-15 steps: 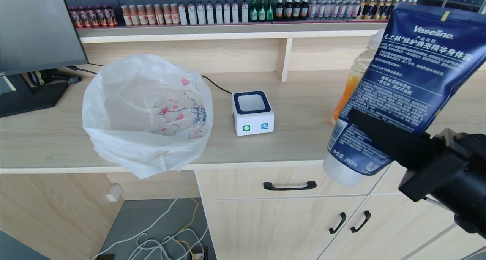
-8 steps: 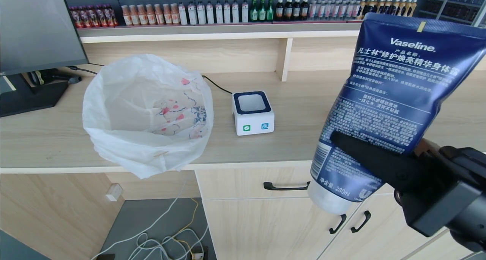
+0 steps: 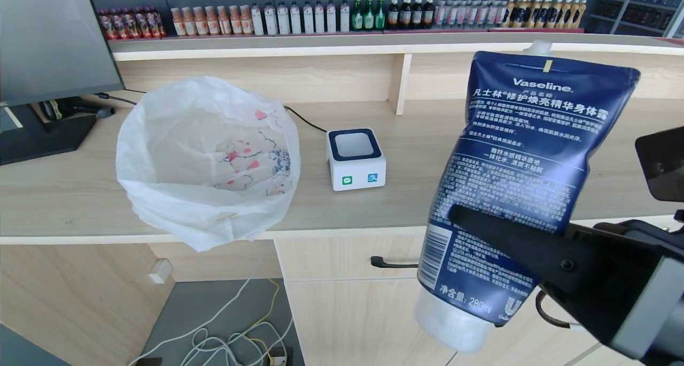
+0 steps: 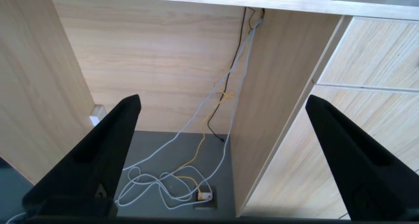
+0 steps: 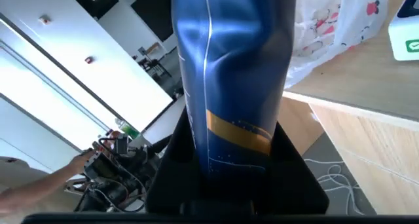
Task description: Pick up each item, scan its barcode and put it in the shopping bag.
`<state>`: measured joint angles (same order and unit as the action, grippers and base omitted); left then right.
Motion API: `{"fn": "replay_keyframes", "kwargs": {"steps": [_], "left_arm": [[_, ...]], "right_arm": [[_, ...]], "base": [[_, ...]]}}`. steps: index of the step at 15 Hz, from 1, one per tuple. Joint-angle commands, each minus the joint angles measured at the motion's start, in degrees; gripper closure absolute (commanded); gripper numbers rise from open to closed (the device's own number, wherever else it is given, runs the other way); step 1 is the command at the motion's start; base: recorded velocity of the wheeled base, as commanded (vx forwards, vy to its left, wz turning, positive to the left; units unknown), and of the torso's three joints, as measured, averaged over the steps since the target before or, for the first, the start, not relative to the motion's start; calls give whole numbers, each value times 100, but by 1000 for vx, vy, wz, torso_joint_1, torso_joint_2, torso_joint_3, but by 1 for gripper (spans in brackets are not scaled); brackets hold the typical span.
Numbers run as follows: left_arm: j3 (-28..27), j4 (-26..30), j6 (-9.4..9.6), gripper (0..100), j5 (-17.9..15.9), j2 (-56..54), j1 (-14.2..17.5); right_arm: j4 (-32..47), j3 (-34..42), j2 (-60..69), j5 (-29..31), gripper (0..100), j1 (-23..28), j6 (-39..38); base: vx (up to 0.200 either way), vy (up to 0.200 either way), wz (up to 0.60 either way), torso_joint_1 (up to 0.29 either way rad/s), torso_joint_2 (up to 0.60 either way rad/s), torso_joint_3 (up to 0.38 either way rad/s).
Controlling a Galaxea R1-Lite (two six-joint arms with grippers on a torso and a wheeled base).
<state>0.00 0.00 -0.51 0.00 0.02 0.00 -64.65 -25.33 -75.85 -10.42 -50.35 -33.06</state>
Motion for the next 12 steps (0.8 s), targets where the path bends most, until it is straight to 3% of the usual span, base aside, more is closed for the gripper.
{"fn": "replay_keyframes", "kwargs": {"steps": [1, 7, 12], "left_arm": [[0, 0, -2, 0, 0, -2, 0], [0, 0, -2, 0, 0, -2, 0], [0, 0, -2, 0, 0, -2, 0]], "right_arm": [[-4, 28, 44, -4, 100, -221, -359], [-215, -183, -61, -338, 100, -344, -974], [-426, -174, -290, -425, 100, -344, -983]], "base": [[0, 0, 0, 0, 0, 0], [0, 0, 0, 0, 0, 0], [0, 0, 0, 0, 0, 0]]}}
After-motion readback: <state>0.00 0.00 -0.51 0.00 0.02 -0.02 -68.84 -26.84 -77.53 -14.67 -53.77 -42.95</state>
